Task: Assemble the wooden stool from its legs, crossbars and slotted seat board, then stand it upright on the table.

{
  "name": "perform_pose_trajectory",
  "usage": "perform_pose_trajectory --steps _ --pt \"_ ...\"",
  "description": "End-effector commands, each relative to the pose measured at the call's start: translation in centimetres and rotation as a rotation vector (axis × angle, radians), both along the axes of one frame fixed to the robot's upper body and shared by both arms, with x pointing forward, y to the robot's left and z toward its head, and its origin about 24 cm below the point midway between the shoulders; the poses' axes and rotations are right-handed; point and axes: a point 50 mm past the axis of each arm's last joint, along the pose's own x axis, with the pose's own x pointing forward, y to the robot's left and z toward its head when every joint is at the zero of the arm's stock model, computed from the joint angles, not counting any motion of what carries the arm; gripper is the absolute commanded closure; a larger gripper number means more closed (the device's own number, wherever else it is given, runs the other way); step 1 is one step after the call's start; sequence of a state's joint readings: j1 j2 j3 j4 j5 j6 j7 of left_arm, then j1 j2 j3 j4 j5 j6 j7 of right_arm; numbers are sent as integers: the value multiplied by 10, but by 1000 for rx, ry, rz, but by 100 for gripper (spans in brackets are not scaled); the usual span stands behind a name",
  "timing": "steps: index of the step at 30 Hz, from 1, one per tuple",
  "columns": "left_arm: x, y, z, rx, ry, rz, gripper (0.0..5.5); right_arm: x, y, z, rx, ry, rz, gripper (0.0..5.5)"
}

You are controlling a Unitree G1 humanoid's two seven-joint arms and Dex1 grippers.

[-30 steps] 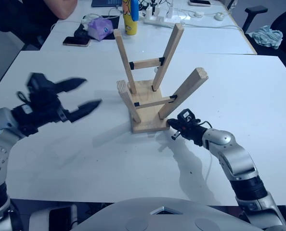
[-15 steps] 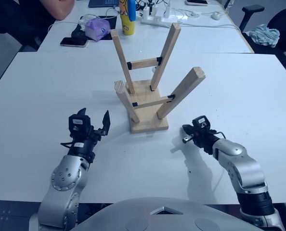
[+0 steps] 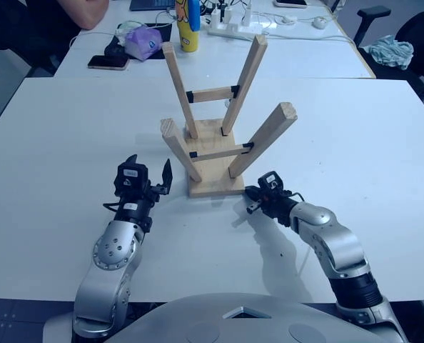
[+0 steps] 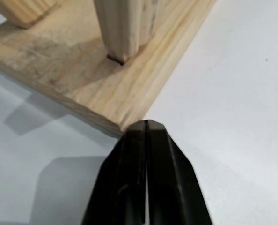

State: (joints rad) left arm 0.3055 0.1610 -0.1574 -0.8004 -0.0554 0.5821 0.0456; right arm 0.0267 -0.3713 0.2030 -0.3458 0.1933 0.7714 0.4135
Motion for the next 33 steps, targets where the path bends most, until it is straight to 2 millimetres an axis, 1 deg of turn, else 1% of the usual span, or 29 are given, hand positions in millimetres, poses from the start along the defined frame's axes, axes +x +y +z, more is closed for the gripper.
perform_pose_trajectory --steps 1,3,5,7,9,11,14,16,18,23,29,33 --pt "2 2 8 7 -56 69 164 11 -16 14 -38 -115 -109 550" --pt "-1 10 20 -10 -145 153 164 17 -25 37 14 -259 -217 550" --pt "-6 21 40 -8 -287 263 164 19 -39 62 36 -407 -343 550" --pt "-6 25 52 7 -373 304 164 20 -49 79 44 -514 -450 550" --pt "-5 25 56 -6 -405 320 164 23 -47 90 81 -569 -488 550" --pt "-1 20 57 -29 -411 292 164 25 -45 98 127 -598 -533 550" --pt "5 11 54 -53 -391 219 203 24 -42 102 164 -602 -557 550" --pt "7 9 51 -53 -365 198 233 23 -41 102 175 -597 -566 550" --pt "9 10 47 -51 -345 190 255 22 -41 102 181 -596 -577 550" --pt "12 13 47 -43 -346 201 327 22 -42 101 178 -605 -591 550" --pt "13 19 48 -23 -362 242 402 25 -42 107 186 -646 -599 550" --pt "14 16 48 -33 -359 227 449 26 -42 111 193 -660 -603 550"
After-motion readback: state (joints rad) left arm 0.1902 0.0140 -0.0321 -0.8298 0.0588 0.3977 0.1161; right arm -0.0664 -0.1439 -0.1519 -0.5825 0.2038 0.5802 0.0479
